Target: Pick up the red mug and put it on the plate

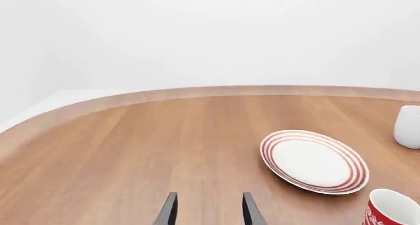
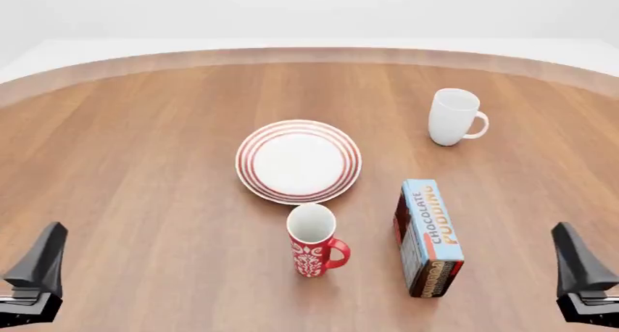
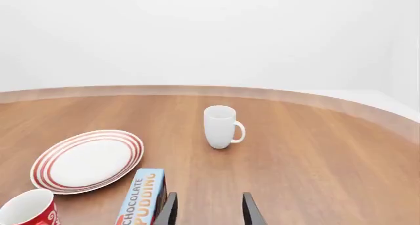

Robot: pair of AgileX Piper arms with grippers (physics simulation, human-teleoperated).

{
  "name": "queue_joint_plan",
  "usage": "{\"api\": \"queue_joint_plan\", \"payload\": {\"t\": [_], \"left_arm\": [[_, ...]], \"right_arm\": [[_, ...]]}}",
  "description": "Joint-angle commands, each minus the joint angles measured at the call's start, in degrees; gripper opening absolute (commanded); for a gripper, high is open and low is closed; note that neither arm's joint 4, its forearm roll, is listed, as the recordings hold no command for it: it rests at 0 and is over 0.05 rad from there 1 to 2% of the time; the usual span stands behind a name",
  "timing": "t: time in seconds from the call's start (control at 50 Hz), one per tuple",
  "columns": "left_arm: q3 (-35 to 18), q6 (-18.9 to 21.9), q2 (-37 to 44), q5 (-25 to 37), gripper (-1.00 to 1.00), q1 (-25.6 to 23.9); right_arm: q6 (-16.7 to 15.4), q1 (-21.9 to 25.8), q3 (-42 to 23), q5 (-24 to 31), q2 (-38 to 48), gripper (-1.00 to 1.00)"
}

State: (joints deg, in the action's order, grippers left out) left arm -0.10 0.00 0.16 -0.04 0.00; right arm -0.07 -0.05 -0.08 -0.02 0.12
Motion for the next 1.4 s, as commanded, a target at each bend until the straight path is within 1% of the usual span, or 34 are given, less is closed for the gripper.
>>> {"api": "queue_joint_plan", "payload": {"t": [0.02, 0.2, 0.22, 0.24, 0.26, 0.28, 0.3, 0.34, 0.36, 0.4, 0.42, 0.48, 0.52, 0.56, 0.6, 0.66, 0.7, 0.78, 0.82, 0.88, 0.92, 0.98, 1.0, 1.06, 1.1, 1.16, 1.24, 1.26, 1.4], "left_arm": [[-0.1, 0.0, 0.3, -0.1, 1.00, 0.0], [-0.1, 0.0, 0.3, -0.1, 1.00, 0.0], [-0.1, 0.0, 0.3, -0.1, 1.00, 0.0], [-0.1, 0.0, 0.3, -0.1, 1.00, 0.0], [-0.1, 0.0, 0.3, -0.1, 1.00, 0.0], [-0.1, 0.0, 0.3, -0.1, 1.00, 0.0], [-0.1, 0.0, 0.3, -0.1, 1.00, 0.0], [-0.1, 0.0, 0.3, -0.1, 1.00, 0.0], [-0.1, 0.0, 0.3, -0.1, 1.00, 0.0], [-0.1, 0.0, 0.3, -0.1, 1.00, 0.0], [-0.1, 0.0, 0.3, -0.1, 1.00, 0.0], [-0.1, 0.0, 0.3, -0.1, 1.00, 0.0], [-0.1, 0.0, 0.3, -0.1, 1.00, 0.0], [-0.1, 0.0, 0.3, -0.1, 1.00, 0.0], [-0.1, 0.0, 0.3, -0.1, 1.00, 0.0], [-0.1, 0.0, 0.3, -0.1, 1.00, 0.0], [-0.1, 0.0, 0.3, -0.1, 1.00, 0.0], [-0.1, 0.0, 0.3, -0.1, 1.00, 0.0], [-0.1, 0.0, 0.3, -0.1, 1.00, 0.0], [-0.1, 0.0, 0.3, -0.1, 1.00, 0.0], [-0.1, 0.0, 0.3, -0.1, 1.00, 0.0], [-0.1, 0.0, 0.3, -0.1, 1.00, 0.0], [-0.1, 0.0, 0.3, -0.1, 1.00, 0.0], [-0.1, 0.0, 0.3, -0.1, 1.00, 0.0], [-0.1, 0.0, 0.3, -0.1, 1.00, 0.0], [-0.1, 0.0, 0.3, -0.1, 1.00, 0.0], [-0.1, 0.0, 0.3, -0.1, 1.00, 0.0], [-0.1, 0.0, 0.3, -0.1, 1.00, 0.0], [-0.1, 0.0, 0.3, -0.1, 1.00, 0.0]], "right_arm": [[-0.1, -0.2, -0.1, 0.0, 0.4, 1.00], [0.2, -0.9, -1.1, 0.6, 0.1, 1.00], [1.0, -1.0, -1.5, 0.8, 0.4, 1.00], [0.9, -1.2, -2.0, 1.2, 0.4, 1.00], [1.5, -2.4, -2.6, 2.0, 0.2, 1.00], [4.5, -3.0, -4.7, 2.9, 0.5, 1.00], [5.2, -2.3, -6.0, 3.3, 0.8, 1.00], [3.1, -0.9, -8.3, 3.5, 2.7, 1.00], [1.9, 0.1, -9.2, 1.8, 5.6, 1.00], [2.1, 0.7, -10.5, -0.2, 9.5, 1.00], [1.0, 2.0, -11.7, -0.7, 10.8, 1.00], [-0.1, 3.3, -14.2, -1.1, 13.8, 1.00], [-1.7, 5.0, -16.4, -0.1, 14.9, 1.00], [-2.3, 6.1, -18.2, 1.1, 15.5, 1.00], [-3.6, 7.8, -20.3, 2.3, 16.8, 1.00], [-4.5, 9.1, -22.7, 3.9, 18.6, 1.00], [-6.1, 11.4, -24.3, 4.8, 20.8, 1.00], [-6.4, 12.3, -26.5, 6.0, 21.9, 1.00], [-7.3, 14.2, -30.2, 8.6, 23.4, 1.00], [-8.9, 16.1, -33.2, 11.2, 25.0, 1.00], [-7.5, 17.0, -35.9, 13.5, 26.0, 1.00], [-9.2, 18.1, -38.1, 15.4, 27.3, 1.00], [-8.7, 18.4, -39.6, 16.7, 28.1, 1.00], [-10.0, 20.1, -42.4, 19.0, 30.1, 1.00], [-10.3, 20.9, -44.4, 20.6, 31.6, 1.00], [-11.3, 21.5, -45.6, 21.3, 33.3, 1.00], [-11.6, 22.4, -47.2, 21.9, 35.3, 1.00], [-13.4, 24.3, -47.6, 22.1, 36.8, 1.00], [-13.7, 24.0, -49.4, 22.2, 41.3, 1.00]]}}
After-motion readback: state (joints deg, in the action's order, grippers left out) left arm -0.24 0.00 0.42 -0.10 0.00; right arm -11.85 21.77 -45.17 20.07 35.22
